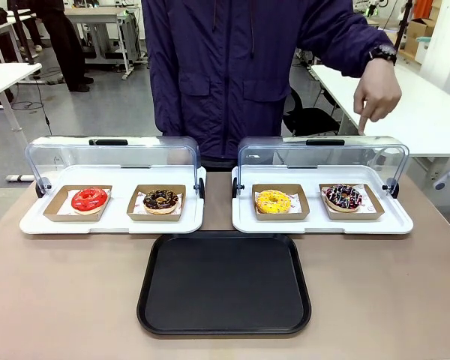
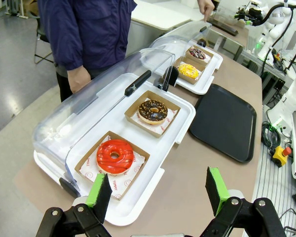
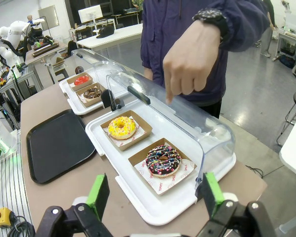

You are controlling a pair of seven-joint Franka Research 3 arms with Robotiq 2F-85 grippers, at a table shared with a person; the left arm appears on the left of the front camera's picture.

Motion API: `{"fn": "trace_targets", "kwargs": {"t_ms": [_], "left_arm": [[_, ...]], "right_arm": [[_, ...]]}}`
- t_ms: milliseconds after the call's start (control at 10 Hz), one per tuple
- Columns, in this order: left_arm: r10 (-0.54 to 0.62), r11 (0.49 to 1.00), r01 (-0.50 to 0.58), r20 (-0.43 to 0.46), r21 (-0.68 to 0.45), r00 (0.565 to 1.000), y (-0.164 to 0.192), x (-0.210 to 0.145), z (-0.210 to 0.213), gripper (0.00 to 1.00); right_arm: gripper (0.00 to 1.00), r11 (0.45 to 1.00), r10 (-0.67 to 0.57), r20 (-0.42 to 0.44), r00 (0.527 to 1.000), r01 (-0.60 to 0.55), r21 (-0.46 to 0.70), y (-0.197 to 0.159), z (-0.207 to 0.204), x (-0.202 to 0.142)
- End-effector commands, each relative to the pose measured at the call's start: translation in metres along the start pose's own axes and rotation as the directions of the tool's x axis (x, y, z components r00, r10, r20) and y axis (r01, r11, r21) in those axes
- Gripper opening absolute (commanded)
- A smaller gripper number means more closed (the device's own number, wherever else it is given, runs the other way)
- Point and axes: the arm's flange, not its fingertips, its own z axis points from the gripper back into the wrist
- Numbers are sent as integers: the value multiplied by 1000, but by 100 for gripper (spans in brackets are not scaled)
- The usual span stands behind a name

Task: Move the fourth donut from the left to the tray.
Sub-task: Pick up the Paper togo box containing the Donut indicated by the person and place it on the Handle tray.

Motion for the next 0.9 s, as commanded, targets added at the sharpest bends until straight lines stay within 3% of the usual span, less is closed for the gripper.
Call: {"fn": "trace_targets", "kwargs": {"t_ms": [0,800], "left_arm": [[-5,1000,5,-10,-11,1000,-1,1,2,100],[-5,1000,5,-10,-11,1000,-1,1,2,100]], "right_arm": [[100,1000,7,6,1000,-7,5,0,0,2],[100,1000,7,6,1000,-7,5,0,0,2]]}}
